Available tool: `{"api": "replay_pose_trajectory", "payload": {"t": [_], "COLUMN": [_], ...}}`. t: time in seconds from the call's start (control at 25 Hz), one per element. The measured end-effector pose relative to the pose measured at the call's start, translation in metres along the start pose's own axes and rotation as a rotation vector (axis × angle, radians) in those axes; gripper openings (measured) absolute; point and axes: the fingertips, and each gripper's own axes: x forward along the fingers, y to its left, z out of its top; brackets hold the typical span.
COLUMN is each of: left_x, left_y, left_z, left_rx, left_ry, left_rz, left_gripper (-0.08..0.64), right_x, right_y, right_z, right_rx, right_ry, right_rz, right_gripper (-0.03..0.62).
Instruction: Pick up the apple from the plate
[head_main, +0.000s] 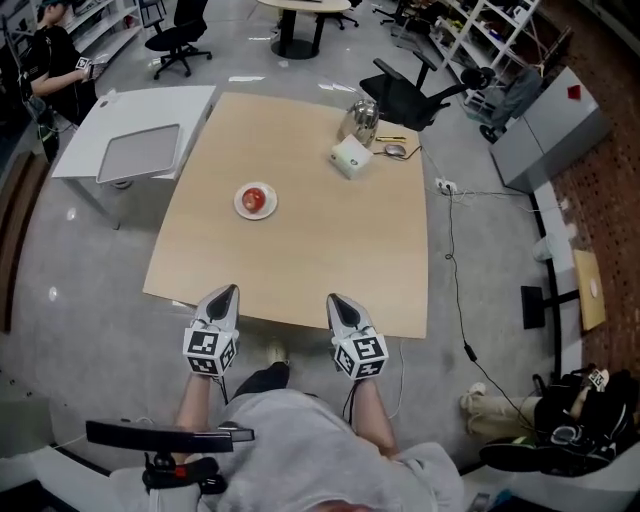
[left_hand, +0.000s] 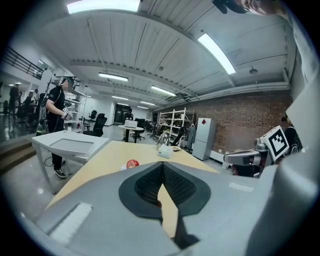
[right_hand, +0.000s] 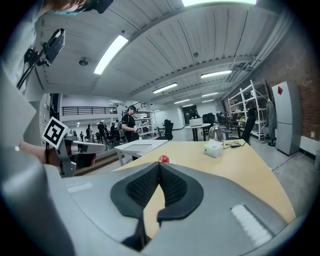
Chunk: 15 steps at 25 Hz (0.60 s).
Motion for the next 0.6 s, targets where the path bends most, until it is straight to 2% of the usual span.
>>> {"api": "replay_pose_trajectory", "payload": {"t": [0.28,0.48,0.6], "left_x": [0.035,0.031,0.028], "left_y": [0.065,0.069,0.072], "left_z": [-0.006,-0.01,-0.006], "left_rx": [-0.024,0.019,0.01], "left_ry": [0.029,0.034,0.02], "left_rz": [0.044,0.092,0.118], "left_gripper": [0.02,0.02,0.02], "right_x": [0.079,0.086,0.093], "right_y": [-0.004,-0.004,-0.004], "right_z": [0.013,0.021,0.029], "right_rx": [-0.023,-0.058,-0.086], "right_ry": [0.047,0.066,0.082], "right_rz": [0.025,0.073,0.097], "right_gripper": [0.006,0.006,0.007]}}
